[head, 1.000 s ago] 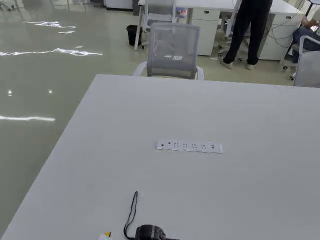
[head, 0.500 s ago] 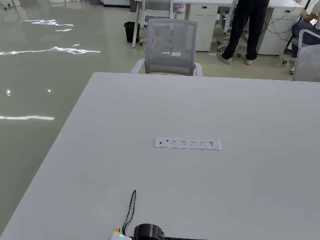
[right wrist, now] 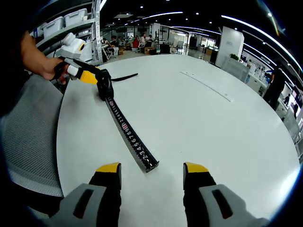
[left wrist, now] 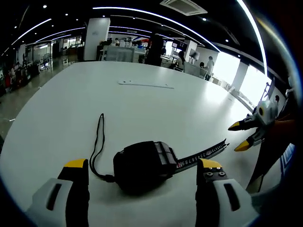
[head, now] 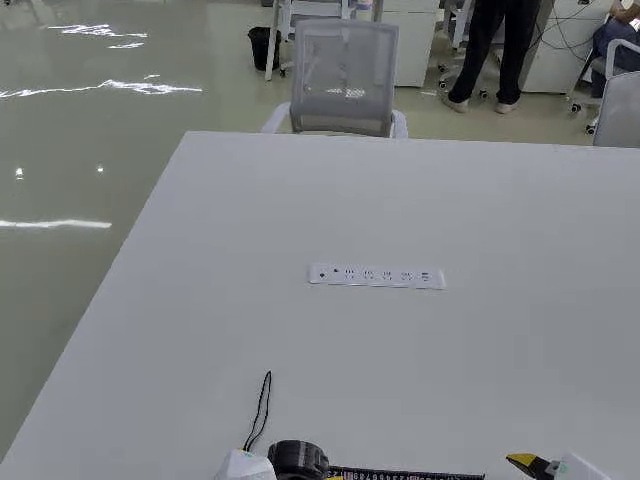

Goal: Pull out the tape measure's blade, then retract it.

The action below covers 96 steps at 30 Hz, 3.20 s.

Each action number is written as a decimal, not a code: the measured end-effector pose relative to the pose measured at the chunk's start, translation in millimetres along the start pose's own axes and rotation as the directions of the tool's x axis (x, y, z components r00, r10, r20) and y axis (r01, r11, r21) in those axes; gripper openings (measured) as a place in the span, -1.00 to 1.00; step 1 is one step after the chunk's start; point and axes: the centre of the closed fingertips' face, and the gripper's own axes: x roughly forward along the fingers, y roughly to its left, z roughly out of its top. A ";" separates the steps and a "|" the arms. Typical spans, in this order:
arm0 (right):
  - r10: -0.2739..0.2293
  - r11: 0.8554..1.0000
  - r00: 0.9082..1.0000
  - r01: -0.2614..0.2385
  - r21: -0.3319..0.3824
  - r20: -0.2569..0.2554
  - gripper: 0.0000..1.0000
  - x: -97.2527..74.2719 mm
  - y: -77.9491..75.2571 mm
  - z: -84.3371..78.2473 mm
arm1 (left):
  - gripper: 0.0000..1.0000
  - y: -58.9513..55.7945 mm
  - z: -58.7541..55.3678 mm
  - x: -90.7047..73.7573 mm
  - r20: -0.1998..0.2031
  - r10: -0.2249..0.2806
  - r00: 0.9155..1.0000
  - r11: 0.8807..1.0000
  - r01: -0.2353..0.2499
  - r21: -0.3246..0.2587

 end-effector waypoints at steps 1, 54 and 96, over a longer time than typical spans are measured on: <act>0.006 1.000 1.000 -0.006 -0.013 -0.007 0.06 2.5 -1.3 0.8 | 0.85 -0.5 0.3 1.1 0.000 0.000 1.000 1.000 0.000 0.002; 0.169 0.965 0.965 -0.204 -0.168 -0.199 -0.67 37.6 10.1 -13.6 | 0.33 -6.0 -9.4 28.0 -0.045 0.039 0.998 0.999 -0.038 0.025; 0.164 0.962 0.955 -0.210 -0.173 -0.247 -0.71 38.1 10.2 -15.8 | 0.22 -1.4 -12.2 29.1 -0.099 0.094 0.991 0.995 -0.091 0.040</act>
